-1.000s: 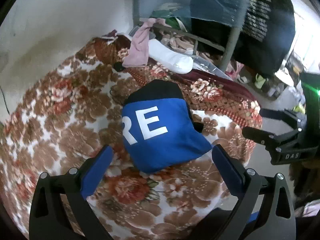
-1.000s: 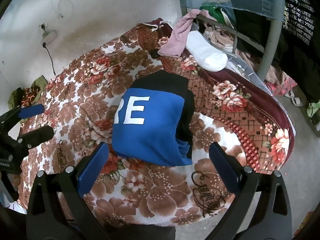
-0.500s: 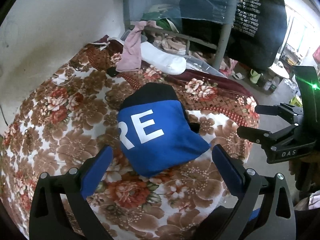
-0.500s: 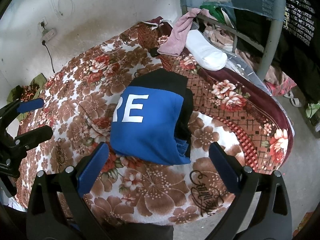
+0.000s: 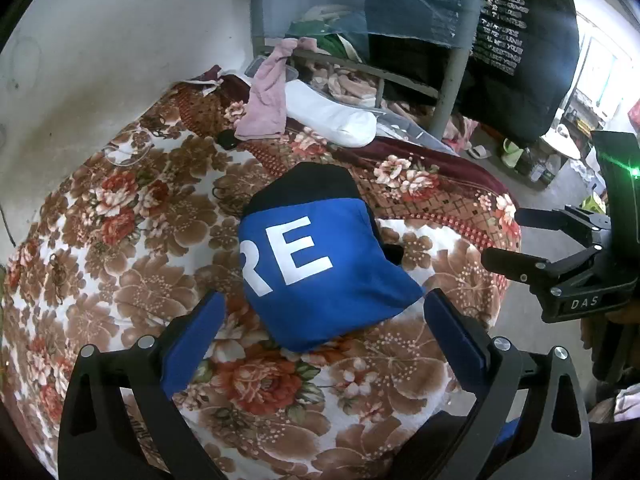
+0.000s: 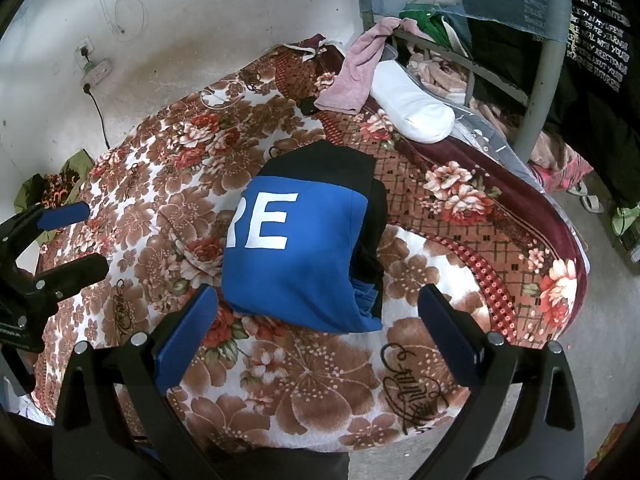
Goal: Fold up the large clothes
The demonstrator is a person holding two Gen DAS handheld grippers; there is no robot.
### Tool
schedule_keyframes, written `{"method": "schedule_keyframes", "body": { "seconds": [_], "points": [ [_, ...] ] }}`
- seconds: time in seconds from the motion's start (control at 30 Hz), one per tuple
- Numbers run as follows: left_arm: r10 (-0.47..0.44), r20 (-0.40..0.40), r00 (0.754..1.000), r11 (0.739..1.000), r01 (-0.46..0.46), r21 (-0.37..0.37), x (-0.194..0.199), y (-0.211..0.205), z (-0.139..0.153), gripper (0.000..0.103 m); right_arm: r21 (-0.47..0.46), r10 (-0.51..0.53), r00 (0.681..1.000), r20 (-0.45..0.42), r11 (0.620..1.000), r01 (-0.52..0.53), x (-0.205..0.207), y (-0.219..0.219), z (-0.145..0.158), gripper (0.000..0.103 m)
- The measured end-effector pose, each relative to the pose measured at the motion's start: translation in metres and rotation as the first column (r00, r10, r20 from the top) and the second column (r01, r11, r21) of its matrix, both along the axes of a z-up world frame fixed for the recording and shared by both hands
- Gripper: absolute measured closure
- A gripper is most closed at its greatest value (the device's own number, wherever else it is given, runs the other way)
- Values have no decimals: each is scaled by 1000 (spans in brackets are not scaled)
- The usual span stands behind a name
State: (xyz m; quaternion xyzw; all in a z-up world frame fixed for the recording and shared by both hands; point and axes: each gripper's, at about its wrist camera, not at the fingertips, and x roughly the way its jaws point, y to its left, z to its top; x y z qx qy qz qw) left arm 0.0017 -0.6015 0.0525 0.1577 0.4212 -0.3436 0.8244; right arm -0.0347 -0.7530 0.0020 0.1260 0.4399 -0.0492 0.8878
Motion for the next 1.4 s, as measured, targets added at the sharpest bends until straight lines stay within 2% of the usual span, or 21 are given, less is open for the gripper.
{"method": "schedule_keyframes", "body": {
  "seconds": [1.4],
  "points": [
    [0, -10, 1000, 1000, 0, -19, 9, -2, 7, 5, 6, -5, 1000, -13, 1000, 5, 3, -2, 0, 5]
  ]
}}
